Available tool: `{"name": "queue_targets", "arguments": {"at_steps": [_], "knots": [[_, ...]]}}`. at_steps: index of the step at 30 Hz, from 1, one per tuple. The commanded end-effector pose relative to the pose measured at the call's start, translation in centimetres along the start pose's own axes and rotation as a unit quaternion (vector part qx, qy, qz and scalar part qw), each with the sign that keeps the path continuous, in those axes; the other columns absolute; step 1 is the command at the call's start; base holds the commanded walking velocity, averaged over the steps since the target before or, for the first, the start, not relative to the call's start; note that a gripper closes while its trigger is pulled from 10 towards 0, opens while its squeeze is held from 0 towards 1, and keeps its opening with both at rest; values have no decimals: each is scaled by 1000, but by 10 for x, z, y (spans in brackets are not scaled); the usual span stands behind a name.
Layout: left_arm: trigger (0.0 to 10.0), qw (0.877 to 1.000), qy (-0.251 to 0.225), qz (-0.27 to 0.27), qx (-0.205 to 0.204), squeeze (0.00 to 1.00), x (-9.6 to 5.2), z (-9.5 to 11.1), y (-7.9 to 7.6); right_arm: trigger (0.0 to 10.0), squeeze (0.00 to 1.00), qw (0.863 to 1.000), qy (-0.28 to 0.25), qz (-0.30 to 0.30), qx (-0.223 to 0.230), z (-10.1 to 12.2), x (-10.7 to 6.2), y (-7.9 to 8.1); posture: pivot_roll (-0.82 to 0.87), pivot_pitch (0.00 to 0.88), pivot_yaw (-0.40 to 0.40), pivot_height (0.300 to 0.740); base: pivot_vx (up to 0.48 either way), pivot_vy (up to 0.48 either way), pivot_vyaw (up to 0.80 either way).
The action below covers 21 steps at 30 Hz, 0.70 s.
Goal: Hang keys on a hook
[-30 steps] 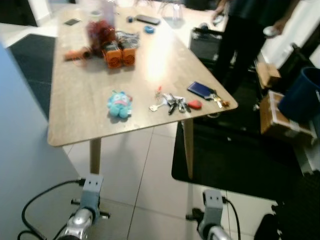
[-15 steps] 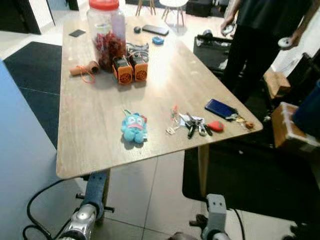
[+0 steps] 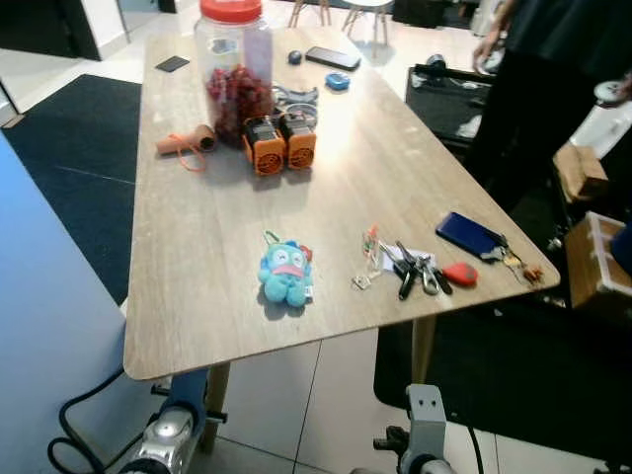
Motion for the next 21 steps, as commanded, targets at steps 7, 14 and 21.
{"name": "queue_targets", "arguments": {"at_steps": [7, 14, 21], "knots": [[10000, 1000, 9, 2, 1, 0, -3, -9, 2, 10000, 0, 1000, 19, 12, -10, -6, 0, 4, 95, 39, -22, 740, 0, 0, 800], [10000, 1000, 6, -9, 1, 0, -3, -8, 1, 10000, 0, 999, 35, 8, -15, -16, -4, 2, 94, 37, -18, 740, 0, 0, 800], [10000, 1000, 0, -23, 10, 0, -3, -6, -2, 10000, 0, 999, 40, -22, 3, -23, -8, -7, 88, 31, -10, 740, 0, -41, 0]]}}
Point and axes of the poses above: a point about 5 cm out from each wrist's last joint towards the gripper, its own x axis pointing out of the wrist towards the gripper, its own z axis along the axis of the wrist's last joint, y = z × x, the point moved 2 cm from there along x, pointing out of the wrist towards the gripper, and after that the axes turned 7 degrees about x, right-handed, at the moved point
